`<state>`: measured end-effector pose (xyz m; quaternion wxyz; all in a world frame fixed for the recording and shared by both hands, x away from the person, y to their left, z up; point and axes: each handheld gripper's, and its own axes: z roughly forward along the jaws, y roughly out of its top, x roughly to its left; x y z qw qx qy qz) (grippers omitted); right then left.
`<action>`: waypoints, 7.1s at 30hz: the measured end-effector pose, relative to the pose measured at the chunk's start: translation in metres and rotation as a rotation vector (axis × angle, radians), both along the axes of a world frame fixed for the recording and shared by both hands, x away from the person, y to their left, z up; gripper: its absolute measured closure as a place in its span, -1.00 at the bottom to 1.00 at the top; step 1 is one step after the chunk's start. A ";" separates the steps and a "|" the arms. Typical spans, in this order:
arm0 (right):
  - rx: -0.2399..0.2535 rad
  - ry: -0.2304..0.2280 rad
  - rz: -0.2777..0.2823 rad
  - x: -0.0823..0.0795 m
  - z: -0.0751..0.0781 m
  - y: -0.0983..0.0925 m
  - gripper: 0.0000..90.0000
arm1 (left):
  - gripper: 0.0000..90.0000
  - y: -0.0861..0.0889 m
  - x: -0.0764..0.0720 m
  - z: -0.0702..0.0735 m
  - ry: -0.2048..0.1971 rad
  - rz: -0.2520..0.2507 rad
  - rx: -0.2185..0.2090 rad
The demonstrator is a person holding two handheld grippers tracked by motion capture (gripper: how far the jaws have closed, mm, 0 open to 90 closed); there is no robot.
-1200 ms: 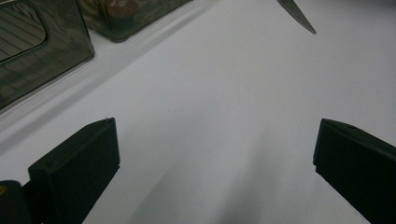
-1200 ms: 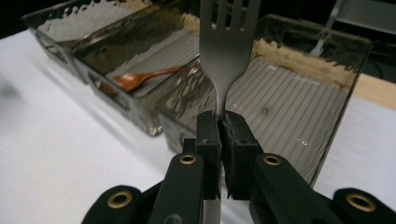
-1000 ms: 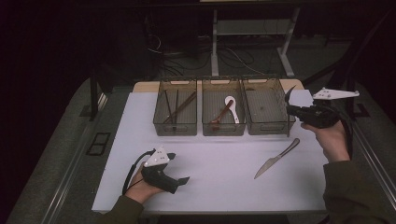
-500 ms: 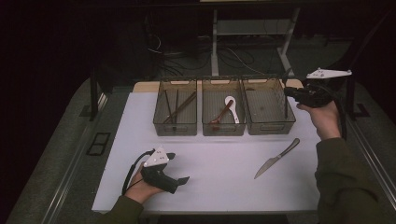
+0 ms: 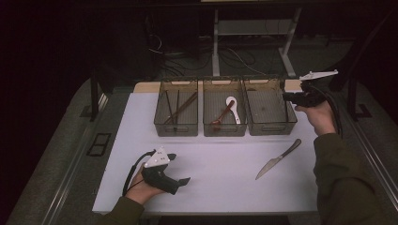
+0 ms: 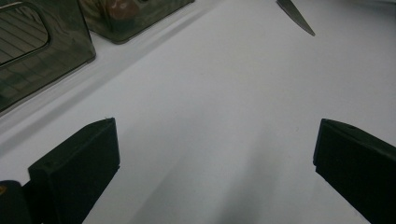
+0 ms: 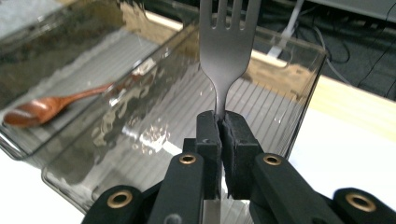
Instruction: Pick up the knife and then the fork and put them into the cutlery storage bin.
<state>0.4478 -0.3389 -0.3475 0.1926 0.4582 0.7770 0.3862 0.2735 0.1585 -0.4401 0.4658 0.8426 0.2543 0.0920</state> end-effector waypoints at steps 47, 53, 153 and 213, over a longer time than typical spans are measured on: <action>-0.174 0.270 0.103 0.040 -0.037 0.038 0.58 | -1.00 -0.002 -0.001 -0.001 0.013 -0.018 -0.001; -0.102 0.227 0.076 0.032 -0.026 0.031 0.24 | -1.00 -0.002 -0.001 -0.001 0.012 -0.018 -0.003; -0.175 0.353 0.122 -0.123 -0.085 -0.029 0.99 | -1.00 -0.005 -0.001 -0.003 0.026 -0.030 0.012; -0.702 0.467 0.699 -0.114 -0.073 0.056 0.72 | -1.00 -0.008 -0.001 -0.006 0.036 -0.044 0.026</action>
